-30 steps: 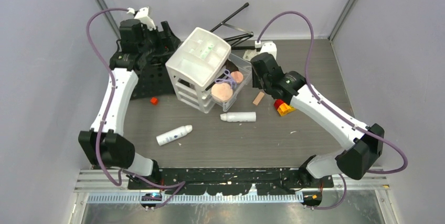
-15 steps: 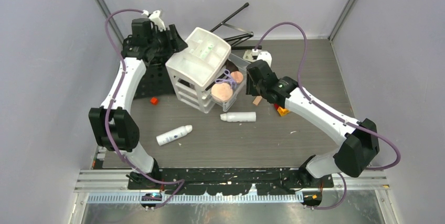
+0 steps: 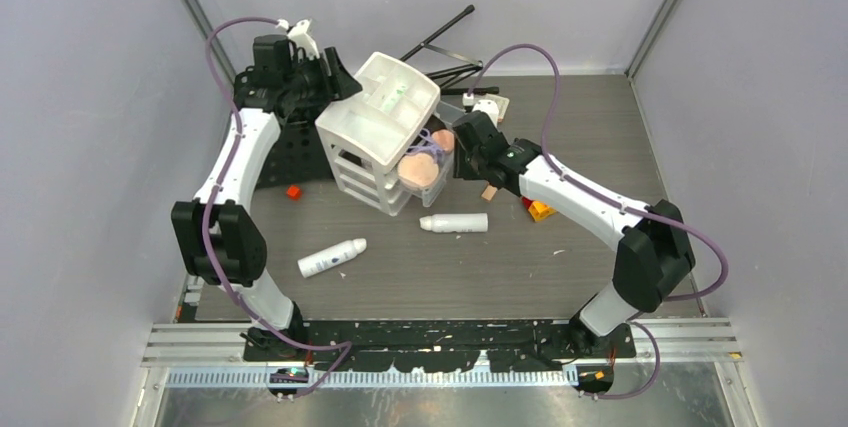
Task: Organize the makeup
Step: Close the drawer in the storage box.
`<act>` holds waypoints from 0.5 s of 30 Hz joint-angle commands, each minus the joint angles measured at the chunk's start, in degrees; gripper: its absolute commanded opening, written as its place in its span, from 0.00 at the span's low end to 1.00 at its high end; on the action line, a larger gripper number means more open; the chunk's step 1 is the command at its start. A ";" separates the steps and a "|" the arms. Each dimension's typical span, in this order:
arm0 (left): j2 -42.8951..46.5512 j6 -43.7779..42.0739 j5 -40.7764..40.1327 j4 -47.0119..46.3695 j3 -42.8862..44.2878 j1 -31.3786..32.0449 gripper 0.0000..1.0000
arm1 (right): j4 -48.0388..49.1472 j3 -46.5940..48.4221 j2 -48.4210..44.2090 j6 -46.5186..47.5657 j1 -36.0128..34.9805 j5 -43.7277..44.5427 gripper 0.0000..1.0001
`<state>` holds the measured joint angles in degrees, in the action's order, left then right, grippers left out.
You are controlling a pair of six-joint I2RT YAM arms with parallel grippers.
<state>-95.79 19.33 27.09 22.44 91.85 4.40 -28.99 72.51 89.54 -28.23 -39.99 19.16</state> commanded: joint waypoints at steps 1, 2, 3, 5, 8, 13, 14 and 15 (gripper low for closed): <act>-0.75 0.70 2.26 -2.99 0.18 0.48 0.59 | 5.47 5.30 1.28 -2.24 -0.21 -1.93 0.41; -0.86 0.66 2.20 -3.01 0.09 0.63 0.59 | 5.94 5.99 1.84 -2.53 -0.26 -2.45 0.41; -0.96 0.70 2.23 -3.11 0.00 0.81 0.59 | 6.19 6.87 2.61 -2.66 -0.20 -3.07 0.41; -1.18 0.68 2.26 -3.18 -0.01 1.04 0.58 | 6.61 8.46 4.09 -3.08 -0.24 -4.37 0.41; -1.24 0.65 2.25 -3.10 -0.01 1.29 0.58 | 6.95 10.77 6.35 -3.68 -0.24 -5.79 0.41; -1.29 0.62 2.25 -3.15 -0.01 1.36 0.57 | 7.40 13.74 9.65 -4.29 -0.27 -7.42 0.41; -1.29 0.61 2.24 -3.18 0.01 1.31 0.57 | 7.64 14.12 10.15 -4.40 -0.26 -7.78 0.41; -1.44 0.62 2.33 -3.12 0.06 1.35 0.57 | 7.79 14.53 10.66 -4.61 -0.21 -8.08 0.41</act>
<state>-96.97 19.40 28.16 22.06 91.79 5.63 -24.43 83.46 98.80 -31.03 -39.99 13.04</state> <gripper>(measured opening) 0.576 0.410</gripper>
